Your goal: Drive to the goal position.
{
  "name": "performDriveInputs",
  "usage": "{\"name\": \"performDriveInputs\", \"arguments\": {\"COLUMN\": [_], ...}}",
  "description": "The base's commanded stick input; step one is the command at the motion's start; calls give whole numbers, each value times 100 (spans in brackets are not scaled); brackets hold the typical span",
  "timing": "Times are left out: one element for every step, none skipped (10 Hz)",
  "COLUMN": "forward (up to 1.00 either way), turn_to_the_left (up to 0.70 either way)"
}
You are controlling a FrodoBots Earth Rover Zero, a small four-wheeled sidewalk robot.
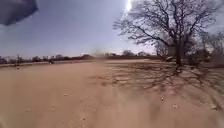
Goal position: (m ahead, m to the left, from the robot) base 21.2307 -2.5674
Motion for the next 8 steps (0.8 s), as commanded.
{"name": "performDriveInputs", "arguments": {"forward": [100, 100, 100, 100, 100, 100, 100, 100], "turn_to_the_left": [0, -2, -13, -25, -27, -27, -27, -27]}}
